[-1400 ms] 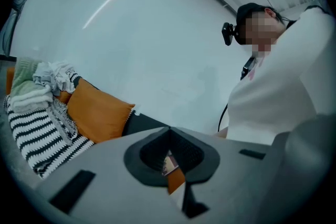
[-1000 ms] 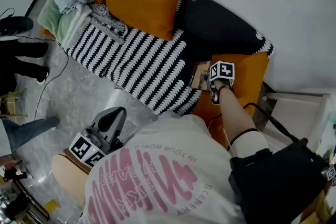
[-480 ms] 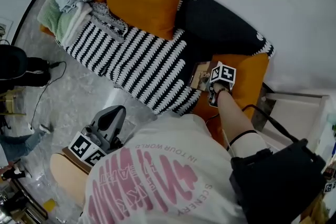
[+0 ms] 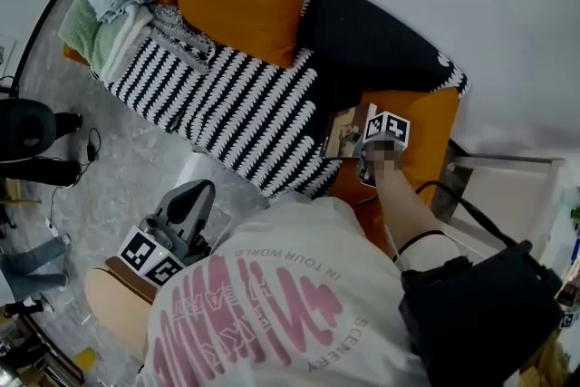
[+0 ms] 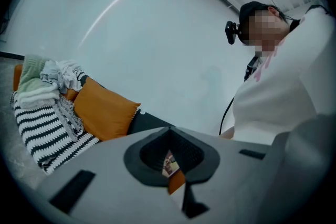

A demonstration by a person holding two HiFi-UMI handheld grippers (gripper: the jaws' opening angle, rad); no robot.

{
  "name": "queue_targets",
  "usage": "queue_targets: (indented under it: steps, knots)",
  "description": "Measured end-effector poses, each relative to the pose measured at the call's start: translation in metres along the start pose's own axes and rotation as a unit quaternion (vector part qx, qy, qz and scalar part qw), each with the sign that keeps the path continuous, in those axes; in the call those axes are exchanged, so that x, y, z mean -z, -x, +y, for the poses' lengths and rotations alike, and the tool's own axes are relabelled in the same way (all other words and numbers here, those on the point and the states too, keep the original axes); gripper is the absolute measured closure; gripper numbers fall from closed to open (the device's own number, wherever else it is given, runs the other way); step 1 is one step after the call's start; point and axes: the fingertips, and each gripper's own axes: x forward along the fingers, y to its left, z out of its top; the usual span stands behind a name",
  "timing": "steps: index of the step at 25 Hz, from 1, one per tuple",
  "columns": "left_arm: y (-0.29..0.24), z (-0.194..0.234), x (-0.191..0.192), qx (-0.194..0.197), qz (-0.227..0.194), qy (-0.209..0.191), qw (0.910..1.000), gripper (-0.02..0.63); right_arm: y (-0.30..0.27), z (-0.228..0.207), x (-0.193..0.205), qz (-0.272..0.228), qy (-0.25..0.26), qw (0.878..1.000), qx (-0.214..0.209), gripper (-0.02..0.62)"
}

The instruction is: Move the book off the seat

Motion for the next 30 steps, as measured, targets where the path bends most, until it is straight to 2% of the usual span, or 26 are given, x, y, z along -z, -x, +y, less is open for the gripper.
queue_targets:
  steps: [6,11,17,22,26,30]
  knots:
    - [0.001,0.011,0.008,-0.027,0.006,0.020,0.9994,0.597,0.015,0.025,0.001,-0.007,0.044,0.998,-0.033,0.431]
    - [0.004,0.031,0.015,-0.077,0.010,0.060,0.9952,0.597,0.030,0.059,0.002,-0.016,0.068,0.994,-0.083,0.431]
    - [0.006,0.034,0.017,-0.095,0.012,0.063,0.9934,0.597,0.055,0.106,-0.005,-0.039,0.092,0.985,-0.141,0.431]
    - [0.008,0.033,0.009,-0.098,-0.012,0.078,0.9921,0.597,0.085,0.159,-0.002,-0.048,0.123,0.968,-0.215,0.431]
    - [0.020,0.035,0.007,-0.114,-0.036,0.081,0.9895,0.597,0.110,0.208,0.007,-0.039,0.151,0.946,-0.286,0.433]
    - [0.032,0.041,-0.003,-0.131,-0.064,0.077,0.9863,0.598,0.131,0.255,0.016,-0.028,0.157,0.923,-0.351,0.433]
